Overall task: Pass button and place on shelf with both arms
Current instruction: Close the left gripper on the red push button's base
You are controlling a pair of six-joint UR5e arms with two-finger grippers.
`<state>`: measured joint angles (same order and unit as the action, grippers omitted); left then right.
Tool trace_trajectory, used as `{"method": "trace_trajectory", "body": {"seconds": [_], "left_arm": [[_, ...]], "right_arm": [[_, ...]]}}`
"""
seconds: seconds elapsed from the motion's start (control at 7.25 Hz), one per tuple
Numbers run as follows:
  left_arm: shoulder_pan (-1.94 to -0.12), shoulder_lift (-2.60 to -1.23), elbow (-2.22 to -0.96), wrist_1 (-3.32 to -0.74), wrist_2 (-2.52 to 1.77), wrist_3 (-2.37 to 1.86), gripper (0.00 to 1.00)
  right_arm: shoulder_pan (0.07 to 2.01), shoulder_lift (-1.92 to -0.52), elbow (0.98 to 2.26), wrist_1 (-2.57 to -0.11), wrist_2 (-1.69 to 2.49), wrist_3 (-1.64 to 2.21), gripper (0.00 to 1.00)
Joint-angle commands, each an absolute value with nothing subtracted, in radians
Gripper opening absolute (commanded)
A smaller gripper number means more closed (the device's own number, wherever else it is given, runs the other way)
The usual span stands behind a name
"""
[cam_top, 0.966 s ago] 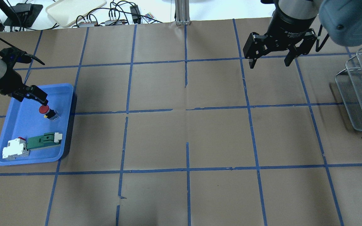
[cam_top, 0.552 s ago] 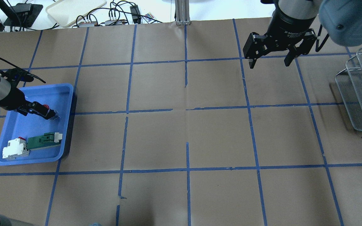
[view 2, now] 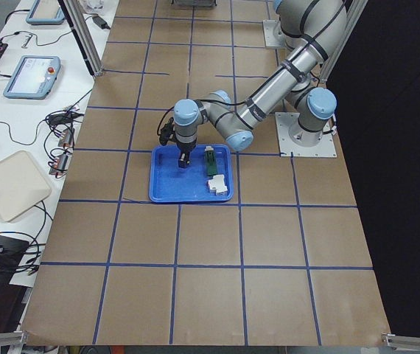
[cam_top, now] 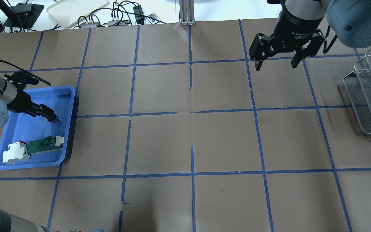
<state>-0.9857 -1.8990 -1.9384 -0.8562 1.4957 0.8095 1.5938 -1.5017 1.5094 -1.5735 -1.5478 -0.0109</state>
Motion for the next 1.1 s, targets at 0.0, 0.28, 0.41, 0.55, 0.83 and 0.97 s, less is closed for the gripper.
{"method": "trace_trajectory", "body": {"seconds": [0.0, 0.28, 0.41, 0.55, 0.83, 0.97], "left_arm": [[-0.988, -1.901, -1.937, -0.845, 1.473, 0.813, 0.55], [-0.986, -1.891, -1.939, -0.844, 1.471, 0.824, 0.44], [-0.986, -1.885, -1.936, -0.844, 1.471, 0.824, 0.12], [-0.988, -1.878, -1.933, -0.845, 1.471, 0.824, 0.05], [-1.003, -1.826, -1.915, -0.935, 1.426, 0.812, 0.05], [-1.003, -1.792, -1.876, -1.094, 1.370, 0.790, 0.04]], "right_arm": [[1.594, -1.502, 1.509, -1.572, -1.548, -0.011, 1.00], [1.594, -1.502, 1.509, -1.572, -1.548, -0.011, 1.00], [1.592, -1.503, 1.519, -1.574, -1.548, -0.011, 1.00], [1.594, -1.508, 1.534, -1.575, -1.549, -0.011, 1.00], [1.592, -1.512, 1.542, -1.577, -1.548, -0.011, 1.00], [1.592, -1.513, 1.542, -1.577, -1.546, -0.011, 1.00]]}}
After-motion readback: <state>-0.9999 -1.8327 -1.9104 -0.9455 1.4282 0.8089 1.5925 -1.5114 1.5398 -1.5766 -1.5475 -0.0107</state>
